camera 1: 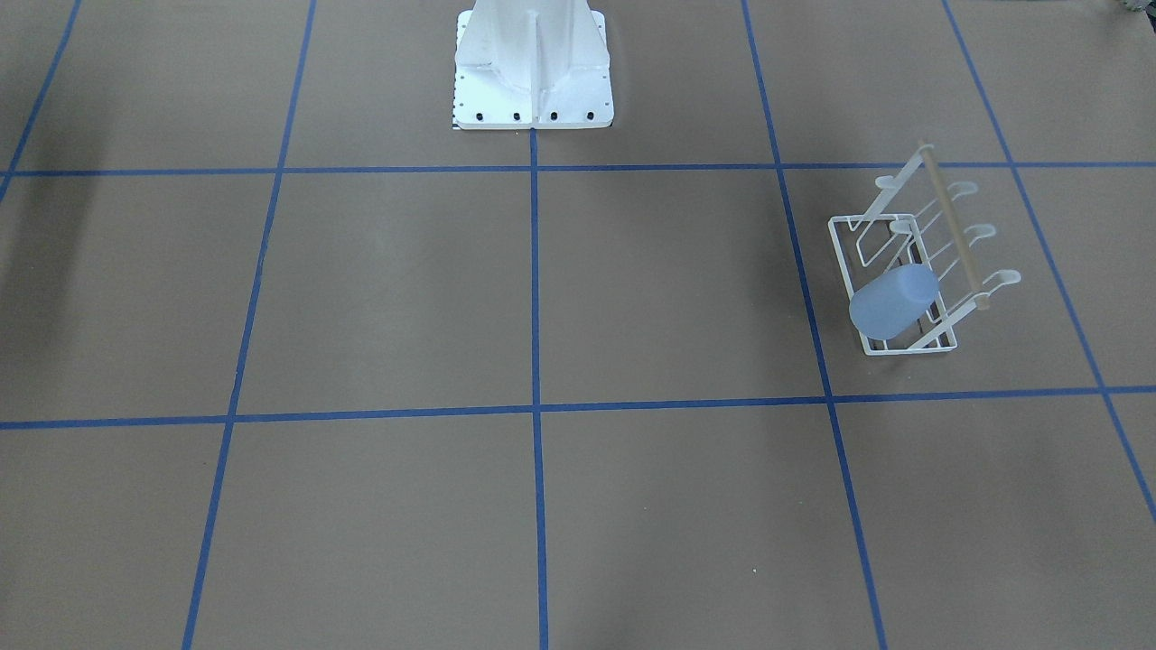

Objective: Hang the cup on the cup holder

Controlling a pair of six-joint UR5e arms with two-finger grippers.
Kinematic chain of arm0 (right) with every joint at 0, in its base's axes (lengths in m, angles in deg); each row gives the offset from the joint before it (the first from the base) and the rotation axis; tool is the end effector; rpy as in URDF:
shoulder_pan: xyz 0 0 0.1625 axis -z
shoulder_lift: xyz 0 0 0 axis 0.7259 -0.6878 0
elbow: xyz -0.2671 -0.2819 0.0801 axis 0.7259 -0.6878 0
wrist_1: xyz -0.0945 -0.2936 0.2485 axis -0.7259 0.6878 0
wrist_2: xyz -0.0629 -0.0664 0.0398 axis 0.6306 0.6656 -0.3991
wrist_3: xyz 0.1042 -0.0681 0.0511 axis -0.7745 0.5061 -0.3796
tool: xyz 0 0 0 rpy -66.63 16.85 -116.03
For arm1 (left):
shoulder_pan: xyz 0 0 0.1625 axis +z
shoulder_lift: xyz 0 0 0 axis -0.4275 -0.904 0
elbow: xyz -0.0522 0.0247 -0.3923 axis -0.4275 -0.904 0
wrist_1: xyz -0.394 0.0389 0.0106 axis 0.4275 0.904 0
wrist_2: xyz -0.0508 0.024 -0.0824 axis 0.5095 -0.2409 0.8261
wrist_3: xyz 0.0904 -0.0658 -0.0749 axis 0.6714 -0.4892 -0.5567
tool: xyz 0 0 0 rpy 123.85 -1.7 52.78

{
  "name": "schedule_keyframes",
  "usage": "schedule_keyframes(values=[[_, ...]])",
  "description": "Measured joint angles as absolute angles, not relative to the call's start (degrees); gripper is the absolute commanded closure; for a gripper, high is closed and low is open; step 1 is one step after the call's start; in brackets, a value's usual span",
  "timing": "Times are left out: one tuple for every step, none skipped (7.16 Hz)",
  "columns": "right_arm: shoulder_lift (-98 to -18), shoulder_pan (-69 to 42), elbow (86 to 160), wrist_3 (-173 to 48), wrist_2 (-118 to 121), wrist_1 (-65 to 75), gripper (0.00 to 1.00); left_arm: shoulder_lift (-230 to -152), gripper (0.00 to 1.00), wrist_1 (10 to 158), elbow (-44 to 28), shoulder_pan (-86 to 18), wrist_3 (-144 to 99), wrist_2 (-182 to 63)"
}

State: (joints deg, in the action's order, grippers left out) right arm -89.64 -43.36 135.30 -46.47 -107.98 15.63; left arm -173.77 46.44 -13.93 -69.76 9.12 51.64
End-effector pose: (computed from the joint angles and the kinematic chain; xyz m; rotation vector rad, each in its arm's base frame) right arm 0.0419 -0.4049 0.6134 0.1059 -0.7401 -0.0389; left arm -0.0842 -0.4743 0.5998 0.1189 0.7375 0.1918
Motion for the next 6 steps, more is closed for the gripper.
schedule_keyframes(values=[[-89.6, -43.4, 135.4, -46.5, -108.0, 15.6, 0.00, -172.5, 0.02, 46.4, -15.7, -69.9, 9.3, 51.5], [-89.7, -43.4, 135.4, -46.5, -108.0, 15.5, 0.00, -171.0, 0.02, 46.5, -17.5, -69.8, 9.5, 51.5], [-89.9, -43.4, 135.5, -46.5, -107.9, 15.5, 0.00, -169.7, 0.02, 46.6, -18.7, -69.8, 9.6, 51.6], [-90.0, -43.4, 135.5, -46.5, -107.8, 15.4, 0.00, -168.9, 0.02, 46.6, -19.3, -69.8, 9.6, 51.7], [-89.9, -43.4, 135.4, -46.5, -107.8, 15.4, 0.00, -168.3, 0.02, 46.6, -19.5, -69.8, 9.7, 51.8], [-89.9, -43.4, 135.5, -46.6, -107.8, 15.4, 0.00, -168.0, 0.02, 46.6, -19.6, -69.8, 9.7, 51.8]])
